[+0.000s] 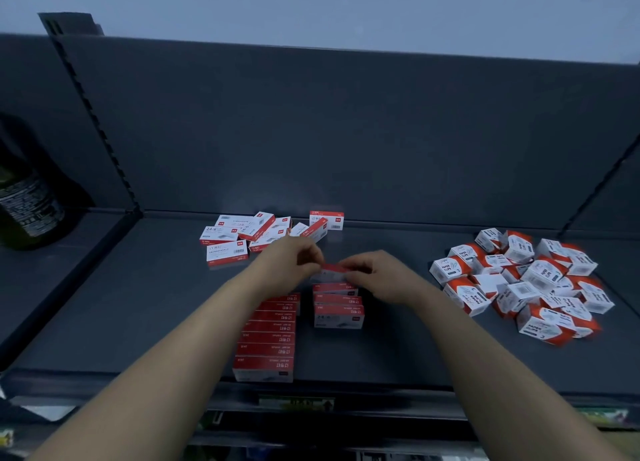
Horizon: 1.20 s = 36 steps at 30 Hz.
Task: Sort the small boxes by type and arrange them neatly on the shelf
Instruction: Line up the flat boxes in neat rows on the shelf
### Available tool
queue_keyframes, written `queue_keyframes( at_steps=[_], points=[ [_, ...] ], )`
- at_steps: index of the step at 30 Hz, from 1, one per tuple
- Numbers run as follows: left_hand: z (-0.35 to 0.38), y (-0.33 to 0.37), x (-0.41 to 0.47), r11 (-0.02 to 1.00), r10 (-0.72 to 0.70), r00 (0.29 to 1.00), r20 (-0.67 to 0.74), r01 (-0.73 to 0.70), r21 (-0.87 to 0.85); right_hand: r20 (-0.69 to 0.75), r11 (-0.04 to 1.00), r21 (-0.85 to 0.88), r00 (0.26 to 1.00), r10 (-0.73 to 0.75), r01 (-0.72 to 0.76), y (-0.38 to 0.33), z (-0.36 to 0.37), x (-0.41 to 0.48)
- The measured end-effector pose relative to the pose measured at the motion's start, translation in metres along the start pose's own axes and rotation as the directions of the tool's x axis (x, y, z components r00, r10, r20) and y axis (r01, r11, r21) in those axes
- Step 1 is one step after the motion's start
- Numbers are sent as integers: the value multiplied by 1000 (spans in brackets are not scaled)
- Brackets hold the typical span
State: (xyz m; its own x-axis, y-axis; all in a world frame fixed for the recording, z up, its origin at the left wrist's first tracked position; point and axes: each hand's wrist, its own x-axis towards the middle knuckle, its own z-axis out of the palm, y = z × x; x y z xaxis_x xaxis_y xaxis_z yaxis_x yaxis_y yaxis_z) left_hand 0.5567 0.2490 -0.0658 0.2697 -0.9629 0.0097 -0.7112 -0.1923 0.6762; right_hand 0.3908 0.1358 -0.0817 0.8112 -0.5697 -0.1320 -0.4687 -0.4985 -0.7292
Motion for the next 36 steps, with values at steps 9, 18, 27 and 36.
queue_keyframes(
  at_steps=[9,18,27,36],
  points=[
    [-17,-23,-37,995,-93,994,49,90,52,202,998,50,979,31,-41,1,3,-20],
    [5,-38,-67,992,-92,994,62,86,94,192,999,28,981,15,-21,-1,23,-44],
    [16,-39,-82,995,-100,995,-4,100,-26,216,998,47,976,18,-29,-16,43,-63],
    [16,-35,-89,991,-130,991,-11,130,-32,231,998,30,972,52,-60,-26,42,-70]
  ],
)
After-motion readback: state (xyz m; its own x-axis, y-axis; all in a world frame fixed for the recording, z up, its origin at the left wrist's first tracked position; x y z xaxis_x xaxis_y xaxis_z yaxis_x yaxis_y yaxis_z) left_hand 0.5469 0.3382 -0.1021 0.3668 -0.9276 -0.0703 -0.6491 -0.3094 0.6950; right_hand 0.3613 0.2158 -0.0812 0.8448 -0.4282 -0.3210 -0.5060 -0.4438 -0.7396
